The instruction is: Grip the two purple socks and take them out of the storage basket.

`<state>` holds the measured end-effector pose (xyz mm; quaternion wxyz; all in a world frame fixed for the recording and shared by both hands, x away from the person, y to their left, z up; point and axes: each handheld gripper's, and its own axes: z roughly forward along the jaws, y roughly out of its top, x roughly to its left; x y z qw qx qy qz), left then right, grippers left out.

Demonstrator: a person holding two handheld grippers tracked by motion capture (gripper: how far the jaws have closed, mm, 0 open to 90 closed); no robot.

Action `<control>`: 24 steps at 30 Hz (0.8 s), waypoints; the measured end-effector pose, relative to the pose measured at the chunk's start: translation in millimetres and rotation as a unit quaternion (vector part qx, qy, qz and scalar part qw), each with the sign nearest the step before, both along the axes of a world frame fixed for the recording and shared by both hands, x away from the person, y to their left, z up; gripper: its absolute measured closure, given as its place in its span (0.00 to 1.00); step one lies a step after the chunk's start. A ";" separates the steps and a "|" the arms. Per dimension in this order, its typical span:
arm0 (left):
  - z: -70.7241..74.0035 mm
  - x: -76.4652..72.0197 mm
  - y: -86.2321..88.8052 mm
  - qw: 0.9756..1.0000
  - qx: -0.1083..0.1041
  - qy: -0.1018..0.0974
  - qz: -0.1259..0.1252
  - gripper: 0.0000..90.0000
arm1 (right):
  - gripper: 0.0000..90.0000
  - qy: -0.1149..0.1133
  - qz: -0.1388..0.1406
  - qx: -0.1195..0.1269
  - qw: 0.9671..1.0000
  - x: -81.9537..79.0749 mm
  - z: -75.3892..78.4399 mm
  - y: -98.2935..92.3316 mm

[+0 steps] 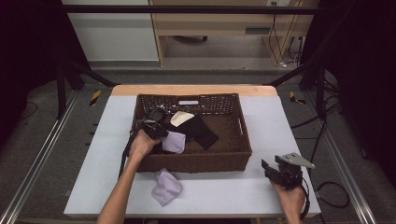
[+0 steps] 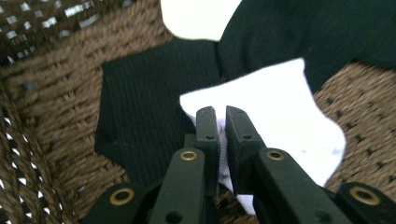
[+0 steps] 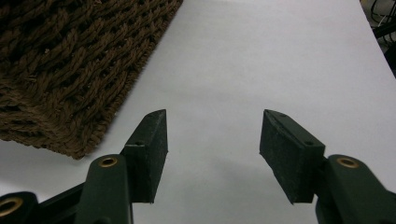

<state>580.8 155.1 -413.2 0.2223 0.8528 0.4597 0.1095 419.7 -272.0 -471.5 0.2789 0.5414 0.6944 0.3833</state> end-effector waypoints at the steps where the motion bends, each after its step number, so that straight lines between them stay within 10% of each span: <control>1: 1.9 -1.5 0.4 1.000 -0.008 -0.010 -0.003 0.93 | 0.47 0.000 0.000 0.000 1.000 -0.1 0.0 -0.1; 9: 18.3 -13.7 6.8 0.993 -0.060 -0.101 -0.017 0.93 | 0.47 -0.002 -0.002 0.003 1.000 -0.7 0.6 -2.1; 24: 37.7 -24.4 18.2 0.974 -0.131 -0.183 -0.013 0.94 | 0.47 -0.003 -0.001 0.000 1.000 0.1 0.4 -2.3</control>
